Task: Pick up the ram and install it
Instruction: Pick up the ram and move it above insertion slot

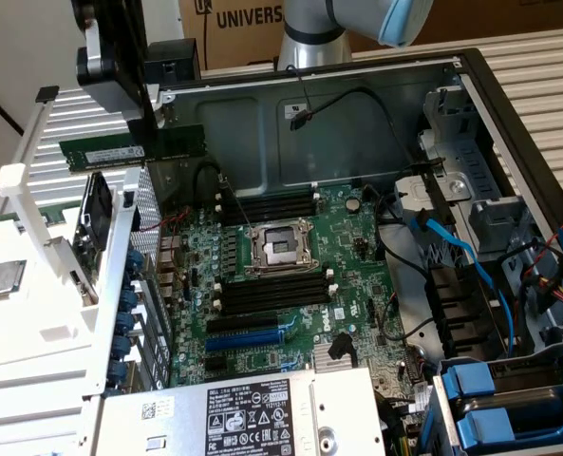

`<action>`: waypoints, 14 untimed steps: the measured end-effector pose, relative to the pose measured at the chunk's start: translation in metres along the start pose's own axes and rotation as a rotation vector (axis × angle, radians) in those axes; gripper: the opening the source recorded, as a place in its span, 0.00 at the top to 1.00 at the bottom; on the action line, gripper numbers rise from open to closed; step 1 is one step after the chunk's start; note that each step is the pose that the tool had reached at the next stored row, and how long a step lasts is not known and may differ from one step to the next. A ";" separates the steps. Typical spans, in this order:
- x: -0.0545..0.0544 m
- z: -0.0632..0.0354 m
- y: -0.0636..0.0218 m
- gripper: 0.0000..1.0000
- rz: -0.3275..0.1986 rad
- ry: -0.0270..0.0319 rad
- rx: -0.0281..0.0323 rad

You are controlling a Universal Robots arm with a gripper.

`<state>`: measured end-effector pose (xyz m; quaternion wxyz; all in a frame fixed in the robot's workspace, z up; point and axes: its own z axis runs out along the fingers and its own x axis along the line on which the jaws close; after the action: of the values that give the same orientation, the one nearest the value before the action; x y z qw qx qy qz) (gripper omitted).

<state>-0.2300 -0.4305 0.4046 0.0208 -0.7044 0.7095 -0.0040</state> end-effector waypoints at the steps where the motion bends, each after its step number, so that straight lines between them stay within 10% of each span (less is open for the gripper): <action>1: -0.001 0.0002 -0.0069 0.88 0.000 0.0024 -0.0004; 8: -0.004 0.0007 -0.0157 0.88 0.000 0.0148 -0.0043; 9: -0.012 0.0012 -0.0252 0.88 -0.001 0.0362 -0.0059; 10: -0.012 0.0013 -0.0275 0.88 -0.001 0.0392 -0.0064; 11: -0.014 0.0015 -0.0312 0.88 -0.002 0.0541 -0.0105; 14: -0.015 0.0019 -0.0451 0.88 -0.003 0.0663 -0.0140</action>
<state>-0.1847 -0.4155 0.4047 -0.0077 -0.7049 0.7089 -0.0224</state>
